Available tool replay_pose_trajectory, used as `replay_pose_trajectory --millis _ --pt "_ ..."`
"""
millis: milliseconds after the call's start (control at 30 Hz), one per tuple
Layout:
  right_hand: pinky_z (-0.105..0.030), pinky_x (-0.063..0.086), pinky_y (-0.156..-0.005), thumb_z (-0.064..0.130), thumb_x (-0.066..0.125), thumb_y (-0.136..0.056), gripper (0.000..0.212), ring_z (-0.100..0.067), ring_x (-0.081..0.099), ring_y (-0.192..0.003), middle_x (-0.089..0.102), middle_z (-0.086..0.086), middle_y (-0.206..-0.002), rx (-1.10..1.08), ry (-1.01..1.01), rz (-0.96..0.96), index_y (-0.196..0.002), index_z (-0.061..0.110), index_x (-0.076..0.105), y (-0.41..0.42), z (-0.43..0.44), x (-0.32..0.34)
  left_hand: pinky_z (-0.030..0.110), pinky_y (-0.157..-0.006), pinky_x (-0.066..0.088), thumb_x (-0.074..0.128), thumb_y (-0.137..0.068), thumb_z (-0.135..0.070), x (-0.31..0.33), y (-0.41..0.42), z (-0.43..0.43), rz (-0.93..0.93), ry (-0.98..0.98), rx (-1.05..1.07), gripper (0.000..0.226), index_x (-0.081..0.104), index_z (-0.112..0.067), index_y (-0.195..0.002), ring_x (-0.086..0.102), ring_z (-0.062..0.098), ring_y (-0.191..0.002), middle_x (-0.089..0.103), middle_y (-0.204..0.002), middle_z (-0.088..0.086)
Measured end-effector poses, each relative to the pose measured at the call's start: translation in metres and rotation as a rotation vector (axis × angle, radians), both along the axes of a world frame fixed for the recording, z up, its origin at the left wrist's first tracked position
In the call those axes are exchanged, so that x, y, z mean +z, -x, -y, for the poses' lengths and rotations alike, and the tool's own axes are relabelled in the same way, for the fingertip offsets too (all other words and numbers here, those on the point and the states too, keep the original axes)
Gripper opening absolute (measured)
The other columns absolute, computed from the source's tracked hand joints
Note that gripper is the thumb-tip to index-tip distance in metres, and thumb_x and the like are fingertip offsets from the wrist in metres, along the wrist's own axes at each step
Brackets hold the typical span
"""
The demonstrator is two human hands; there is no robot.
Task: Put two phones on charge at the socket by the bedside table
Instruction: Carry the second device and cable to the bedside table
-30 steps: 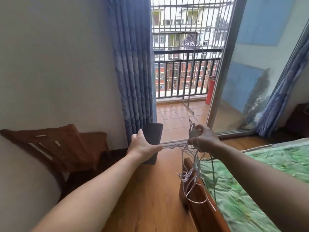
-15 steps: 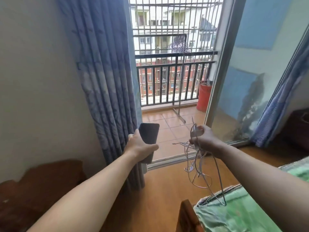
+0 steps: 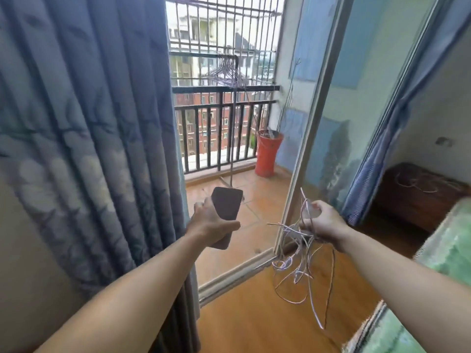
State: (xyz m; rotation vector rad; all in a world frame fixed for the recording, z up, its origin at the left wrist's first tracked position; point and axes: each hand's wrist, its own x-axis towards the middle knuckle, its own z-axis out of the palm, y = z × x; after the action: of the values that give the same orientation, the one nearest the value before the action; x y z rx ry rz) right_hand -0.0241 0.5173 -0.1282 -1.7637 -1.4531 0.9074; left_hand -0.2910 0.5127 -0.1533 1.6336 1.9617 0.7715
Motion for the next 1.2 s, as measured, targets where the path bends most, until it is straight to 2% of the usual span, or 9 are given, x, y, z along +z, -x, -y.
replay_pose_trajectory --millis 100,200,333,567,700,867,933,1000,1200 --pt "-0.017 0.044 -0.041 0.008 0.06 -0.091 0.012 -0.011 0.055 -0.053 0.058 -0.003 -0.068 -0.067 -0.038 -0.035 -0.101 0.009 0.052 0.001 -0.035 -0.001 0.033 -0.071 0.048 0.079 -0.064 -0.045 0.006 -0.003 -0.047 0.007 0.01 -0.055 0.079 0.042 -0.017 -0.128 0.05 0.022 -0.088 0.045 -0.113 0.008" --pt "-0.021 0.046 -0.045 0.02 0.056 -0.093 0.016 -0.012 0.061 -0.049 0.066 -0.007 -0.068 -0.171 -0.046 -0.049 -0.099 0.005 0.057 -0.009 -0.073 -0.013 0.037 -0.078 0.055 0.078 -0.055 -0.048 0.004 -0.023 -0.09 0.04 0.021 -0.12 0.087 0.043 -0.018 -0.129 0.054 0.024 -0.09 0.046 -0.111 0.008" --pt "-0.018 0.042 -0.038 0.017 0.065 -0.087 0.013 -0.018 0.058 -0.058 0.061 0.003 -0.063 -0.225 -0.011 -0.045 -0.094 0.017 0.054 -0.042 -0.126 -0.034 0.036 -0.077 0.054 0.072 -0.046 -0.052 -0.007 -0.062 -0.148 0.038 0.027 -0.229 0.089 0.046 -0.019 -0.124 0.055 0.023 -0.091 0.048 -0.108 0.006" --pt "-0.029 0.046 -0.055 0.0 0.063 -0.087 0.019 -0.022 0.056 -0.052 0.054 -0.007 -0.057 -0.357 -0.027 -0.287 -0.077 0.011 0.051 -0.111 -0.258 -0.063 0.028 -0.066 0.035 0.077 -0.064 -0.043 -0.006 -0.153 -0.29 -0.12 0.012 -0.393 0.081 0.041 -0.018 -0.133 0.048 0.021 -0.091 0.049 -0.112 0.007" --pt "-0.026 0.055 -0.055 0.008 0.055 -0.094 0.023 -0.016 0.061 -0.046 0.058 -0.002 -0.049 -0.5 -0.06 -0.325 -0.072 0.015 0.052 -0.172 -0.317 -0.062 0.031 -0.07 0.046 0.074 -0.057 -0.05 0.002 -0.224 -0.365 -0.18 0.02 -0.486 0.087 0.039 -0.022 -0.132 0.052 0.02 -0.086 0.044 -0.104 0.001" --pt "-0.02 0.043 -0.077 0.015 0.057 -0.09 0.025 -0.016 0.051 -0.096 0.052 0.0 -0.102 -0.518 0.009 -0.063 -0.093 0.037 0.047 -0.259 -0.365 -0.042 0.035 -0.085 0.053 0.078 -0.058 -0.044 0.007 -0.316 -0.436 -0.073 -0.001 -0.599 0.086 0.041 -0.022 -0.133 0.052 0.02 -0.087 0.044 -0.108 0.002" --pt "-0.035 0.051 -0.077 0.04 0.058 -0.079 0.009 -0.029 0.065 -0.09 0.063 -0.006 -0.088 -0.61 0.001 -0.114 -0.072 0.034 0.058 -0.295 -0.392 -0.049 0.035 -0.083 0.053 0.076 -0.059 -0.045 0.006 -0.351 -0.462 -0.062 0.016 -0.652 0.089 0.038 -0.025 -0.137 0.056 0.022 -0.09 0.044 -0.112 0.002" --pt "-0.039 0.049 -0.064 0.049 0.052 -0.074 0.022 -0.037 0.068 -0.078 0.065 -0.009 -0.073 -0.683 0.004 -0.134 -0.069 0.03 0.062 -0.333 -0.419 -0.058 0.035 -0.079 0.054 0.075 -0.059 -0.044 0.003 -0.389 -0.491 -0.044 0.038 -0.7 0.092 0.035 -0.025 -0.14 0.059 0.023 -0.091 0.044 -0.115 0.003" --pt "-0.021 0.038 -0.052 0.015 0.054 -0.087 0.026 -0.014 0.053 -0.053 0.05 0.0 -0.061 -0.8 -0.014 -0.082 -0.063 0.024 0.046 -0.401 -0.478 -0.02 0.038 -0.082 0.055 0.077 -0.061 -0.046 0.003 -0.502 -0.588 0.009 0.024 -0.859 0.093 0.034 -0.021 -0.14 0.059 0.026 -0.098 0.042 -0.117 0.002"
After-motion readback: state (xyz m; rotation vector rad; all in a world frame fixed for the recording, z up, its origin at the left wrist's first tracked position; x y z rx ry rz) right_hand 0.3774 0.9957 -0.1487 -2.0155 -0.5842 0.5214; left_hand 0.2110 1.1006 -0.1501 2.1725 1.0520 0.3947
